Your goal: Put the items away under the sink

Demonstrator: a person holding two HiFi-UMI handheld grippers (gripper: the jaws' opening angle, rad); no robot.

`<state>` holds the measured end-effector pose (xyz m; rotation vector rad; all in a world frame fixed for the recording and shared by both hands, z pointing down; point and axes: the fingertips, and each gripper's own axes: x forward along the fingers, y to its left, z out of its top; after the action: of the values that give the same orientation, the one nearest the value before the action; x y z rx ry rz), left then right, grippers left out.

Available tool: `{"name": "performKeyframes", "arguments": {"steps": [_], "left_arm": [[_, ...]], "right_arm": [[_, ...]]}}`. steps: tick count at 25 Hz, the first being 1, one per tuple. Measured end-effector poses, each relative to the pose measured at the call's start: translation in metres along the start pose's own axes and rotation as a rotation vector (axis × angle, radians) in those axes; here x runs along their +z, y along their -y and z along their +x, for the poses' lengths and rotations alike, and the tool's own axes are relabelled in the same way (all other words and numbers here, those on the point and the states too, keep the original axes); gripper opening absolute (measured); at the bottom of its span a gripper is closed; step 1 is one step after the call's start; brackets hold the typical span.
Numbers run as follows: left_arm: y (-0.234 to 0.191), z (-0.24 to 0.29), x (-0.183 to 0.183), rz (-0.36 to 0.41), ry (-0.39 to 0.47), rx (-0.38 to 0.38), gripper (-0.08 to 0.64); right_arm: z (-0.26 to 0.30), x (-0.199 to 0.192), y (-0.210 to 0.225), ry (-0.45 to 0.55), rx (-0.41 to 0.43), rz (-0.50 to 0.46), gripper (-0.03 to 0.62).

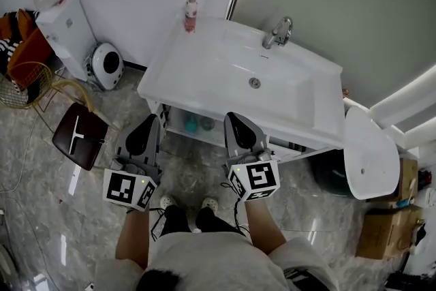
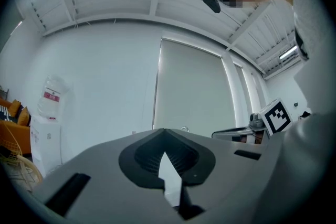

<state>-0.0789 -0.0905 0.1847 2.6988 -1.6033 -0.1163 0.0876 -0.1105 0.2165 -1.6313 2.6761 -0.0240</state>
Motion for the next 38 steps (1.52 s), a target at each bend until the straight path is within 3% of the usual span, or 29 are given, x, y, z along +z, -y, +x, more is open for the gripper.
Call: {"name": "performKeyframes", "arguments": {"steps": [17, 38], "left_arm": [[0.018, -0.016, 0.047, 0.056, 0.096, 0.017, -0.002], [0.032, -0.030, 0.055, 0.060, 0.130, 0.061, -0.002]], "right_arm": [[-0.029, 0.042, 0.006, 0.083, -0.026, -0.016, 0.011], [-0.053, 0.050, 0.013, 0.103, -0.022, -0.008, 0.011]]}}
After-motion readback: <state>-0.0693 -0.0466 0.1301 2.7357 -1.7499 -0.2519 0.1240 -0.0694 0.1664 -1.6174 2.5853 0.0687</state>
